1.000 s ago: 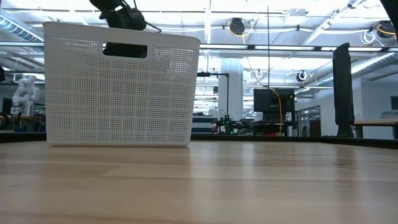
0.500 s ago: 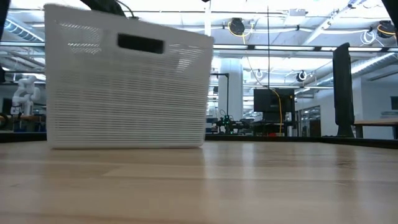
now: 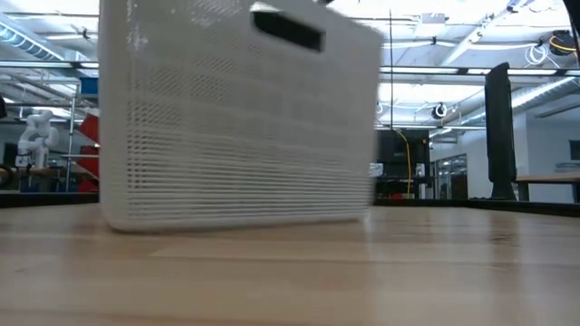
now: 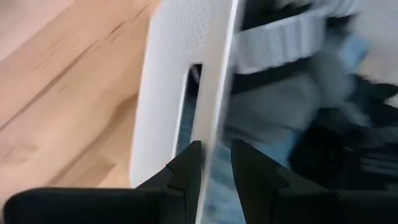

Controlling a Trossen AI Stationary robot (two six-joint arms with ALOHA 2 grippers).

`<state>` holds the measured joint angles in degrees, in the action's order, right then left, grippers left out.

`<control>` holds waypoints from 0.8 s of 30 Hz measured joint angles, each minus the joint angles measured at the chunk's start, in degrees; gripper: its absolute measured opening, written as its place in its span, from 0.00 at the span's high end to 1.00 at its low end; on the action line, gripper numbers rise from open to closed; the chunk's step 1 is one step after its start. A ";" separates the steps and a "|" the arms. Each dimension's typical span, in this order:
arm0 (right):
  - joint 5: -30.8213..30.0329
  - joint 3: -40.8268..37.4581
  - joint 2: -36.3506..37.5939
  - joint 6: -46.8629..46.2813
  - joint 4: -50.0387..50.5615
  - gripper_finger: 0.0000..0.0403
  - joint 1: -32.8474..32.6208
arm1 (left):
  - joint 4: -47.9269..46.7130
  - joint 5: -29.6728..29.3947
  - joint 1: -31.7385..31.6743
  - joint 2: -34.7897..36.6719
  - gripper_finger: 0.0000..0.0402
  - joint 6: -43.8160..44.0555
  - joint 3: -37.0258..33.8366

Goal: Sort clothes
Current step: Adjust the white laundry organizer

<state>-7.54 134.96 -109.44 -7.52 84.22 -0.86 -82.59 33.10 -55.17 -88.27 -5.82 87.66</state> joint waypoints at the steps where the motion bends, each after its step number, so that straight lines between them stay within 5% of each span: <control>1: -1.36 0.00 0.34 -0.34 1.35 0.35 0.02 | 1.22 0.51 1.03 1.01 0.76 1.27 0.04; 5: -5.06 0.00 2.04 -3.60 5.90 0.35 0.00 | 5.12 -2.46 6.14 3.62 0.76 6.57 0.09; 11: -6.44 -6.05 8.51 -10.28 5.56 0.35 -1.33 | 7.70 -18.93 13.54 5.22 0.76 8.49 0.09; 17: -4.29 -27.72 23.00 -27.60 5.15 0.35 -4.78 | 13.54 -14.36 18.50 5.31 0.76 8.52 0.11; 20: 1.12 -41.56 30.96 -37.95 -0.89 0.35 -8.37 | 15.18 -19.87 20.07 5.29 0.76 8.45 0.11; 24: 4.59 -56.52 39.56 -46.12 -20.92 0.41 -16.41 | 15.81 -25.67 20.39 5.26 0.76 7.29 0.11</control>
<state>-2.95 78.43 -69.88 -53.65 63.29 -17.27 -66.79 7.43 -34.79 -83.00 1.47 87.77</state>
